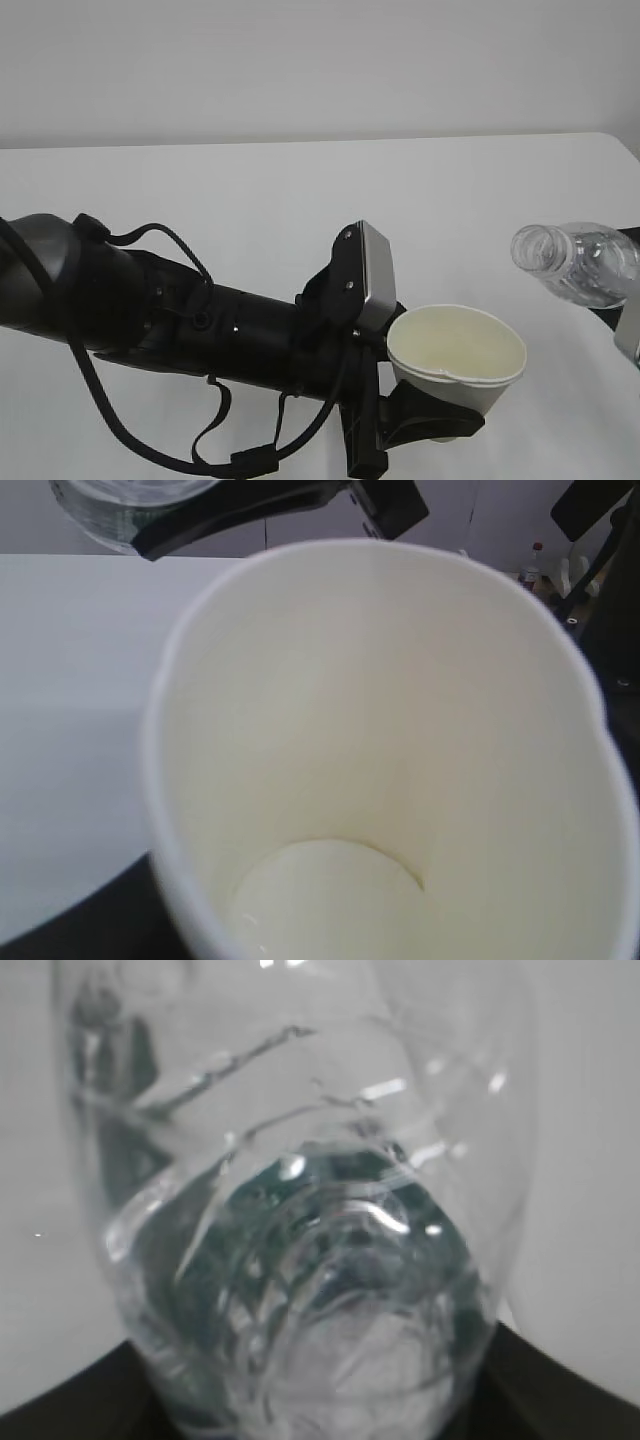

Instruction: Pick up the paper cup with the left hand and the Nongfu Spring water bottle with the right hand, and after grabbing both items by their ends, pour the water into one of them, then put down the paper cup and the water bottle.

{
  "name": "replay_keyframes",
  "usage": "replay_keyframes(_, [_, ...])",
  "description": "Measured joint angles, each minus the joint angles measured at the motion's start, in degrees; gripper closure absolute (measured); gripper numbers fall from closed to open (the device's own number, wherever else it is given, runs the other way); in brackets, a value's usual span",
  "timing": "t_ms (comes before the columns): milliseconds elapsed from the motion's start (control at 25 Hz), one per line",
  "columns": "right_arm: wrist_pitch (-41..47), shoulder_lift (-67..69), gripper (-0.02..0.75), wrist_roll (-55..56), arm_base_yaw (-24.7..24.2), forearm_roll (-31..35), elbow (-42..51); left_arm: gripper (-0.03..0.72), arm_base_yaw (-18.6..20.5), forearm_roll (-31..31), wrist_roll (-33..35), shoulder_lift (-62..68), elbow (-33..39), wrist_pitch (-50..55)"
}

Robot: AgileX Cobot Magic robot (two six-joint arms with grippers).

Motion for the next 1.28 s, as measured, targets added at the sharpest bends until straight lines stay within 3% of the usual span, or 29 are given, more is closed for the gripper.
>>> replay_keyframes(1280, [-0.67,0.00,0.301,-12.00,0.00,-0.34,0.00,0.267,0.00,0.00,-1.37,0.00,0.00,-1.50])
